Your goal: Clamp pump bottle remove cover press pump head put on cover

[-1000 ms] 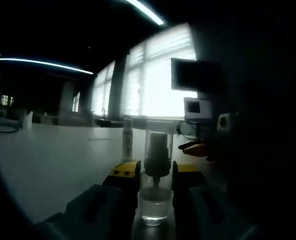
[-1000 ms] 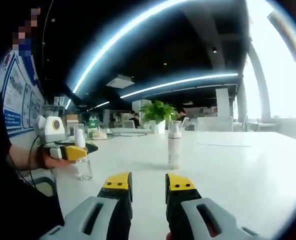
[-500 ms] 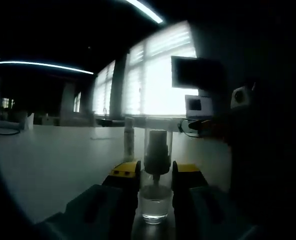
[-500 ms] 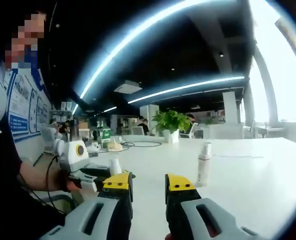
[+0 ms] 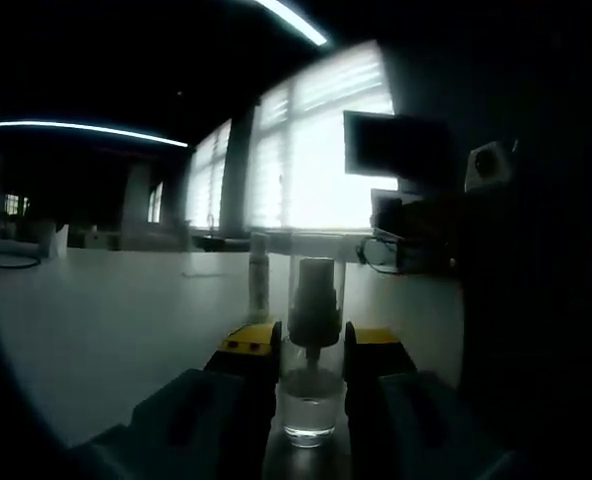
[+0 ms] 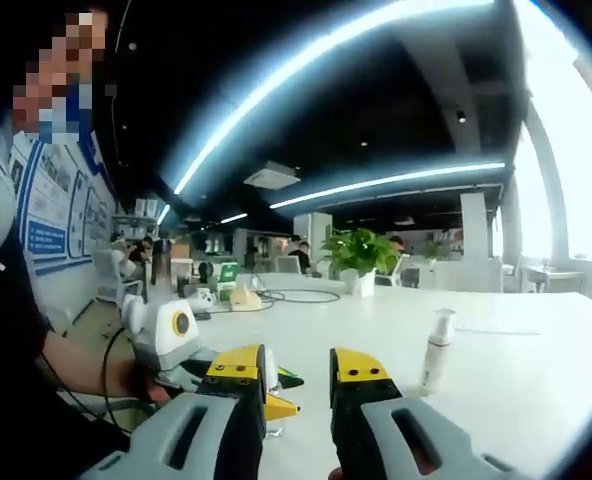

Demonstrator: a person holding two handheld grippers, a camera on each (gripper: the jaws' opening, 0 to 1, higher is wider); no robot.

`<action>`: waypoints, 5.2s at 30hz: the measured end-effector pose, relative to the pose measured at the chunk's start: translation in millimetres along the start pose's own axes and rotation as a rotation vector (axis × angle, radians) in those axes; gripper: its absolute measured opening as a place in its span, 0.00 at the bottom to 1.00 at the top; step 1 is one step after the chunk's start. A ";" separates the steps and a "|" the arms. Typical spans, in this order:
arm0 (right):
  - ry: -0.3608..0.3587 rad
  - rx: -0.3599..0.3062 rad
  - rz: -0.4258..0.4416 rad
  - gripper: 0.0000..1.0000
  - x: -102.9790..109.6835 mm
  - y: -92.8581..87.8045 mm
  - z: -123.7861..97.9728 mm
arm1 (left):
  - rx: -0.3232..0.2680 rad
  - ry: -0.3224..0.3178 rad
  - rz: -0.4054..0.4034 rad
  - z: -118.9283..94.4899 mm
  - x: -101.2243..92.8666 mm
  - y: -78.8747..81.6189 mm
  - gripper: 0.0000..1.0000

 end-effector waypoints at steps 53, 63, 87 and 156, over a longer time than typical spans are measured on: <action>0.004 0.046 -0.054 0.13 36.5 -25.7 50.8 | 0.006 0.018 0.014 -0.4 -0.6 -0.4 0.16; 0.002 0.050 -0.048 0.11 35.1 -27.6 52.2 | 0.006 0.017 0.015 -0.5 -1.0 -0.5 0.16; 0.013 -0.006 -0.083 0.09 36.9 -16.2 52.3 | 0.005 0.012 0.025 -0.7 -0.4 -0.9 0.16; -0.210 -0.043 -0.052 0.09 -20.7 3.4 8.1 | 0.031 -0.069 0.008 18.4 21.8 -3.5 0.16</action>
Point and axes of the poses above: the point that each gripper's makers call its tool centre point, and the gripper's own axes: z roughly forward along the fingers, x roughly to its left, y roughly out of its top, the point moved 7 cm from there along -z, roughly backward along the fingers, and after that the axes turned 4 degrees about z, right-handed, at the moved point
